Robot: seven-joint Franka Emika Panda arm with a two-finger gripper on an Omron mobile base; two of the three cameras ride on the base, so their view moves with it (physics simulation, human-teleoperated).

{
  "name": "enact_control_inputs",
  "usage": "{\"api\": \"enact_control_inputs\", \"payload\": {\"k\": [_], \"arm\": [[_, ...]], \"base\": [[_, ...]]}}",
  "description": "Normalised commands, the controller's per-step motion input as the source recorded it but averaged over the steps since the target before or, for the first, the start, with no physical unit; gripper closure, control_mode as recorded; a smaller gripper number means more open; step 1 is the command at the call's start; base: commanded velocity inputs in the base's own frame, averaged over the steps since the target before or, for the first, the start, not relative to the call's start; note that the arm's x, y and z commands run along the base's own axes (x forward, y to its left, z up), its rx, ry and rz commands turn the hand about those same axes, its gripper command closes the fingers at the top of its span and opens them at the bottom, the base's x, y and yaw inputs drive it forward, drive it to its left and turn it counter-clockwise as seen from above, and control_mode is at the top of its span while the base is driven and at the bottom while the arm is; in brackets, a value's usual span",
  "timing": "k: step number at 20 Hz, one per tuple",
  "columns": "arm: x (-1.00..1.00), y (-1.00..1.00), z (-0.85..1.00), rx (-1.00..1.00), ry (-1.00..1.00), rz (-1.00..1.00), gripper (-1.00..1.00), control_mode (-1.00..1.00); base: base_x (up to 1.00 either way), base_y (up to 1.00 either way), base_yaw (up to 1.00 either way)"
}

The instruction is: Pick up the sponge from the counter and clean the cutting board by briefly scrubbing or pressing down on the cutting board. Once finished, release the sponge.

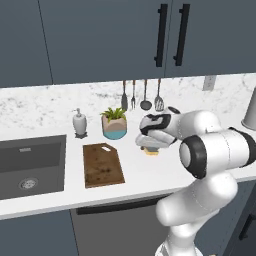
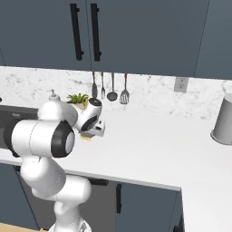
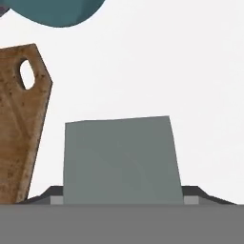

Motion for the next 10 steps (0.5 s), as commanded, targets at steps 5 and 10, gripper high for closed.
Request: {"api": "enact_control_inputs", "payload": {"k": [5,10], "arm": [[0.0,1.0,0.03,-0.04,0.25,0.0,1.0,-1.0],[-0.16,0.99,0.03,-0.05,0.1,-0.11,1.0,-1.0]], "base": [[0.0,0.0,0.0],[0.0,0.0,0.0]]}}
